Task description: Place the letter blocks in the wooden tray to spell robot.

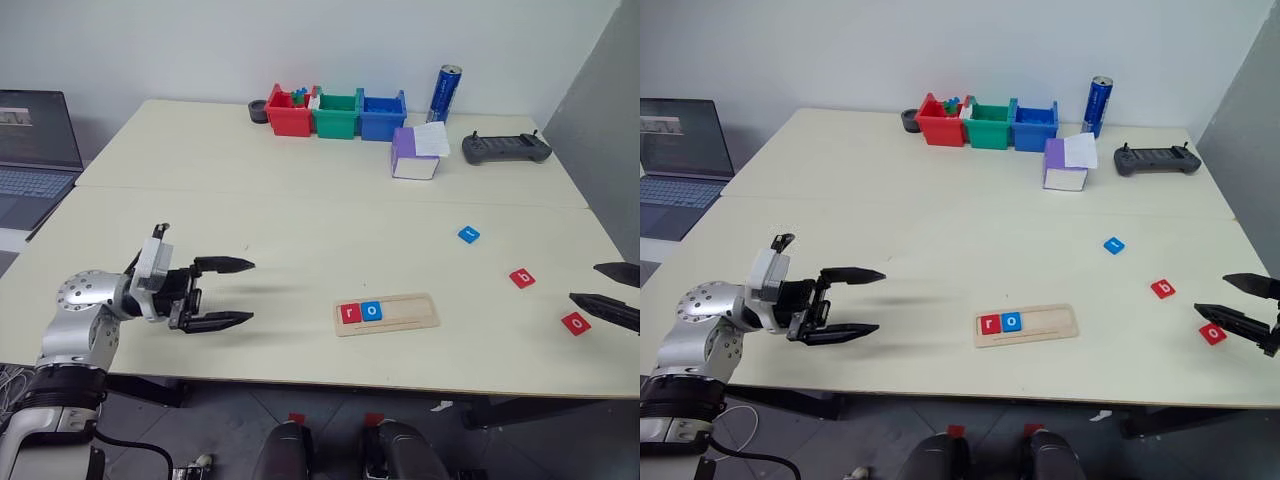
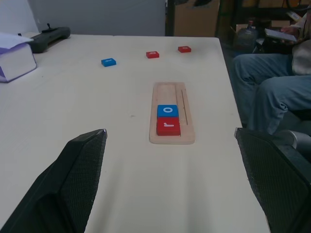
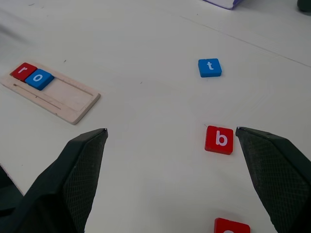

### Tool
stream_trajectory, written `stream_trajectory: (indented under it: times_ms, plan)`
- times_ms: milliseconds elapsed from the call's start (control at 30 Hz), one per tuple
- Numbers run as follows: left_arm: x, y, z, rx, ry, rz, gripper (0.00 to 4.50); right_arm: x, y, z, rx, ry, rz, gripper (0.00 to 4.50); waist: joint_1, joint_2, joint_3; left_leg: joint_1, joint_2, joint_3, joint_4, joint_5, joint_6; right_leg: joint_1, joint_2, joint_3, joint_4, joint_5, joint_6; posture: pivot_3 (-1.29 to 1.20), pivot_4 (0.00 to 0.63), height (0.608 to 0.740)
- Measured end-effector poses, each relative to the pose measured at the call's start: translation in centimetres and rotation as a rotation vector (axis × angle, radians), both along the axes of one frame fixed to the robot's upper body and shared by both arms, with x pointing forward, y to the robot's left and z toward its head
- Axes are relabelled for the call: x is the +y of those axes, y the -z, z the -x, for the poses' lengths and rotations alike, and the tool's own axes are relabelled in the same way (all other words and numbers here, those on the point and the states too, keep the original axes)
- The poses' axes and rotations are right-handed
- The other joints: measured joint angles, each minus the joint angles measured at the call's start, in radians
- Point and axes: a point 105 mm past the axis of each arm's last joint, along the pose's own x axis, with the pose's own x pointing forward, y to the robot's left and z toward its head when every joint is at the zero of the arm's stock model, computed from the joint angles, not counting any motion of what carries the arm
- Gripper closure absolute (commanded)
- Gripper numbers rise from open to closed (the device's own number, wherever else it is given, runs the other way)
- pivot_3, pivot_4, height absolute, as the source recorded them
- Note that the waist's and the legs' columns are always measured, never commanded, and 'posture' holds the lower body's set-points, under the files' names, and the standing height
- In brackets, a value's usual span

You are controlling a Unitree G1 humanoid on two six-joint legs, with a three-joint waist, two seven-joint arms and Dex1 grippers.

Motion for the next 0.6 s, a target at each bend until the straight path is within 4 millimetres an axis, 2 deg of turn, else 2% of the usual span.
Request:
stream_trajectory:
  times_ms: [367,600]
  plan:
    - [-0.1,0.6,-0.3,0.012,0.008,-0.008,0.04,0.6,2.7,-0.5,-0.072,0.189,-0.02,0.0,-0.001,0.0,0.0,0.0,0.0,0.0,0.0,0.0,0.0,0.0,0.0,0.0,0.001,0.0,0.0,0.0,0.15,0.74]
    - [-1.1,1.5,-0.2,0.027,0.064,-0.05,0.04,1.0,5.3,-3.4,-0.058,0.305,-0.043,0.0,-0.002,0.001,0.0,0.0,0.0,0.0,0.0,0.0,0.0,-0.001,0.0,0.001,0.002,0.0,0.0,0.0,0.15,0.74]
